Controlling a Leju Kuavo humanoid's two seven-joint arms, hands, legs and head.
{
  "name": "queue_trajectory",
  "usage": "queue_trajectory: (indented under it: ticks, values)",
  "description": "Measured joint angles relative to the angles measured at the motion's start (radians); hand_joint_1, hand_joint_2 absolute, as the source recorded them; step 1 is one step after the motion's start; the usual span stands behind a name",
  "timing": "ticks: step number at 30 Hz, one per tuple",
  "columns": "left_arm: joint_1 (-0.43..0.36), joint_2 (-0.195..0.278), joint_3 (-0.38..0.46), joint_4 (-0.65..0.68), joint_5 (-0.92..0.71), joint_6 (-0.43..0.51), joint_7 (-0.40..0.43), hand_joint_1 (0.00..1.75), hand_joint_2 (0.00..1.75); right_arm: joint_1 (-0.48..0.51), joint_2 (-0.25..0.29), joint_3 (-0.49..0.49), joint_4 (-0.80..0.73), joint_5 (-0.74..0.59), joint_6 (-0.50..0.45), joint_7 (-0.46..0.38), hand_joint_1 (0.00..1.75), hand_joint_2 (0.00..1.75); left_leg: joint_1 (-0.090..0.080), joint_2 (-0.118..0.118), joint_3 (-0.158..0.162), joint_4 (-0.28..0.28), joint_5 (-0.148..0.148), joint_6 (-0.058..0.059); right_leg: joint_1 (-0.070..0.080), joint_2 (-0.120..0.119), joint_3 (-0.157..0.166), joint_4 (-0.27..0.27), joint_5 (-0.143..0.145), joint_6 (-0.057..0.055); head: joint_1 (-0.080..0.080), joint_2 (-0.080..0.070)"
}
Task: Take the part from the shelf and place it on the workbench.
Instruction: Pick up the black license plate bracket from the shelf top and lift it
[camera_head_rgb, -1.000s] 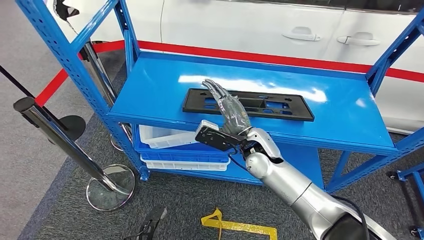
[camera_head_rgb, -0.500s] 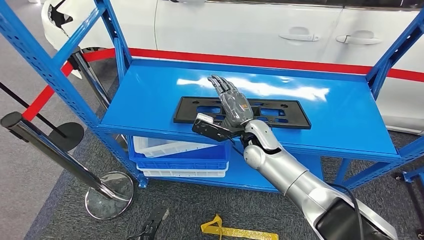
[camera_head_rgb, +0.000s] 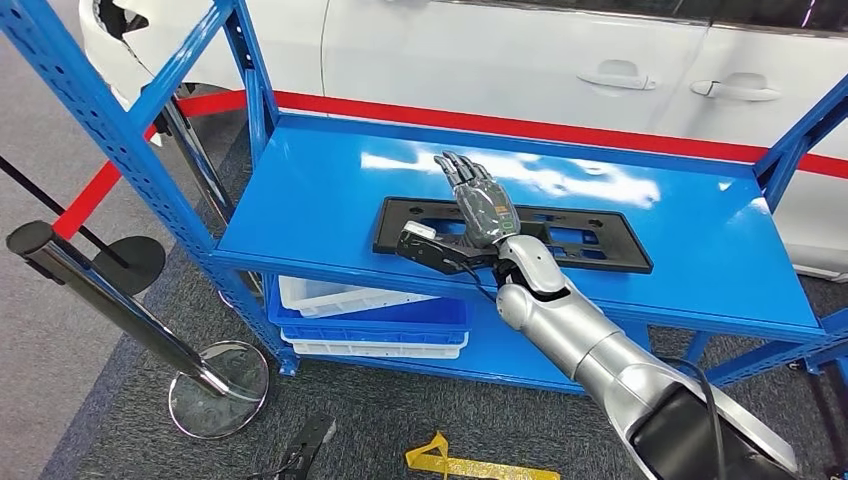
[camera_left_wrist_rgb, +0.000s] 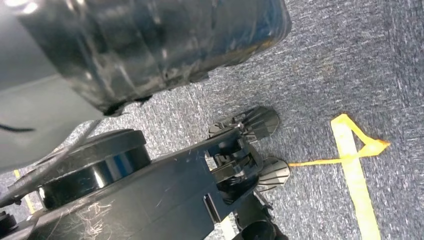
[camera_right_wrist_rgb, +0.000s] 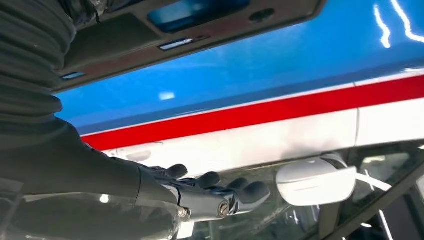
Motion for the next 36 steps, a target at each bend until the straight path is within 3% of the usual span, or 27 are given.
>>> queue_trajectory:
  ticks: [3, 9, 24, 36]
  values:
    - [0.000, 0.000, 0.000, 0.000, -0.003, 0.004, -0.002, 0.00, 0.00, -0.002, 0.001, 0.002, 0.019, 0.012, 0.001, 0.007, 0.00, 1.75, -0.001, 0.000, 0.000, 0.000, 0.000, 0.001, 0.000, 0.000, 0.000, -0.001, 0.001, 0.002, 0.000, 0.000]
    - [0.000, 0.002, 0.000, 0.000, -0.018, 0.007, -0.012, 0.00, 0.00, -0.003, 0.003, 0.003, 0.070, 0.023, 0.013, 0.016, 0.00, 1.75, -0.001, 0.001, 0.002, 0.000, 0.001, 0.002, -0.001, 0.000, 0.000, -0.002, 0.002, 0.020, 0.000, 0.000]
    - [0.004, 0.008, -0.002, 0.001, -0.074, 0.004, 0.005, 0.00, 0.00, 0.043, 0.003, 0.003, 0.155, -0.077, 0.138, -0.091, 0.00, 1.75, 0.003, 0.005, 0.009, -0.006, 0.001, 0.001, 0.001, 0.002, 0.001, -0.001, 0.000, 0.020, -0.001, 0.000]
    - [-0.001, 0.012, -0.017, 0.001, -0.107, -0.010, 0.015, 0.00, 0.00, 0.052, 0.003, 0.023, 0.208, 0.042, 0.154, 0.000, 0.00, 1.75, 0.003, 0.005, 0.010, -0.007, 0.001, 0.000, 0.002, 0.002, 0.002, 0.000, 0.000, 0.020, 0.000, 0.000]
